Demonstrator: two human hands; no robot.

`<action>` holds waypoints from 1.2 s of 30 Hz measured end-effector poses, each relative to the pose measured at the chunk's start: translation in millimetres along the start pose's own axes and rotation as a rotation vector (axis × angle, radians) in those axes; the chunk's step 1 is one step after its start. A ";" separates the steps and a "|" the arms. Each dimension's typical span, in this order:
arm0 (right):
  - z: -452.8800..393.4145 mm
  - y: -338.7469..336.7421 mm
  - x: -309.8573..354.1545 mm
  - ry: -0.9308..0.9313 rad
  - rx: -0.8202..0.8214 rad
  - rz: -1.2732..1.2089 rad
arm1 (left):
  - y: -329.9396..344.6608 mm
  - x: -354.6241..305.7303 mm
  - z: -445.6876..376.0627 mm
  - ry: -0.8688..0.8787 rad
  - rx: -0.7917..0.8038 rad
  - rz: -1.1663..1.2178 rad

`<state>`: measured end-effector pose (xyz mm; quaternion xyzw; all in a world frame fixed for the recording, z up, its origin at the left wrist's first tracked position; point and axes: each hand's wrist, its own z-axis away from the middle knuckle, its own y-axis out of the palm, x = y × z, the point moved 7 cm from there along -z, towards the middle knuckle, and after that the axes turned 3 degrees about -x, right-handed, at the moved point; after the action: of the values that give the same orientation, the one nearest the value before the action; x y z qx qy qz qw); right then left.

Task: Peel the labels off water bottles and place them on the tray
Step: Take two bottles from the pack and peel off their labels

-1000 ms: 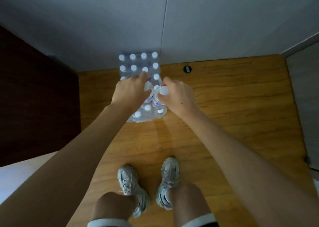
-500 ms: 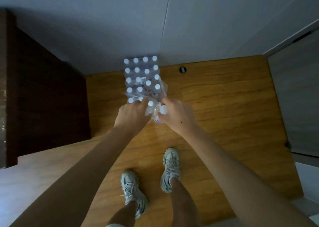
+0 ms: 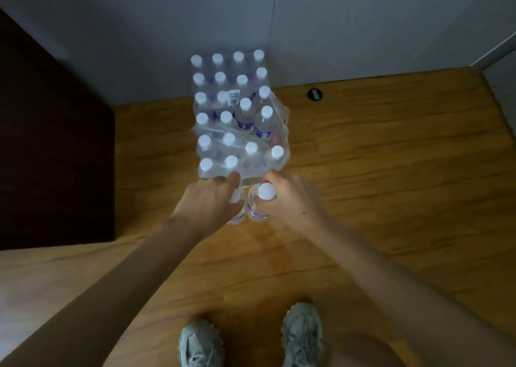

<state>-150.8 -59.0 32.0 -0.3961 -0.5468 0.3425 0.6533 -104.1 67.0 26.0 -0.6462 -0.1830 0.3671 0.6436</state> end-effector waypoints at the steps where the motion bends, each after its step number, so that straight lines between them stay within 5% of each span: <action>1: -3.3 15.5 -8.5 -0.014 0.003 0.008 | 18.2 3.1 -2.1 0.017 -0.007 -0.004; 9: -10.8 100.8 -57.1 -0.102 -0.016 0.049 | 113.9 22.8 -10.7 0.080 -0.120 0.040; 28: 0.9 144.5 -60.4 -0.340 -0.182 0.089 | 156.5 57.7 10.1 -0.051 -0.236 0.139; 36: 7.5 146.5 -71.2 -0.215 -0.180 0.086 | 206.6 60.8 17.1 -0.158 -0.159 0.608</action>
<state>-172.3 -54.5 -129.6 -0.4373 -0.6247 0.3602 0.5374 -124.7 100.4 -186.5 -0.6891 -0.0593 0.5761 0.4356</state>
